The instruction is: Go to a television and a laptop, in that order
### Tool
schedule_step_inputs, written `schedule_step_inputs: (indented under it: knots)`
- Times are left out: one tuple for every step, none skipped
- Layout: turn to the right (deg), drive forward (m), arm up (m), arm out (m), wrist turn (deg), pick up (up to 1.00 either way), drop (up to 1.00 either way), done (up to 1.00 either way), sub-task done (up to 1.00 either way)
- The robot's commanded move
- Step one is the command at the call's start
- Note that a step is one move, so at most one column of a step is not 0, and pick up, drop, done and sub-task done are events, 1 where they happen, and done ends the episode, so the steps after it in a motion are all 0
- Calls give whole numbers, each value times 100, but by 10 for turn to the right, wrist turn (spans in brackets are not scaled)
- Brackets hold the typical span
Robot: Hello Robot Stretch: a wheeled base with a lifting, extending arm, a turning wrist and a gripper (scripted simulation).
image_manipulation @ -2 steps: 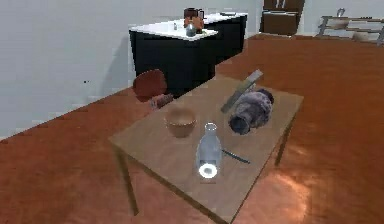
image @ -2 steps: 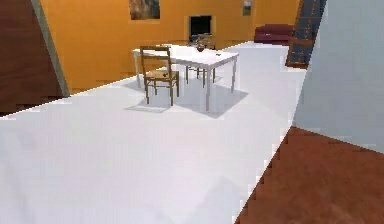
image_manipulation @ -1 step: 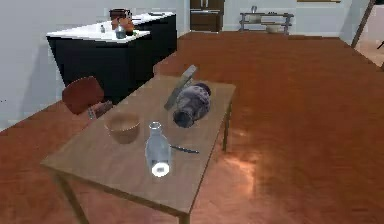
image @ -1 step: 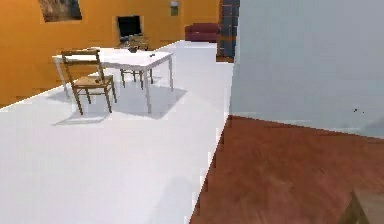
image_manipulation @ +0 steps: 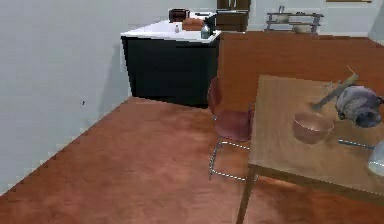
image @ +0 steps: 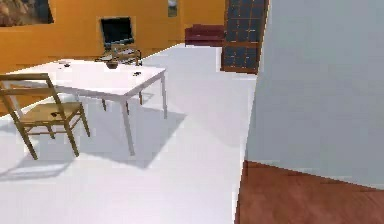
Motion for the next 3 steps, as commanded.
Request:
schedule_step_inputs:
  knots:
    - [0, 100, 0, 0, 0, 0, 0, 0, 0]
    - [0, 75, 0, 0, 0, 0, 0, 0, 0]
    - [150, 0, 0, 0, 0, 0, 0, 0, 0]
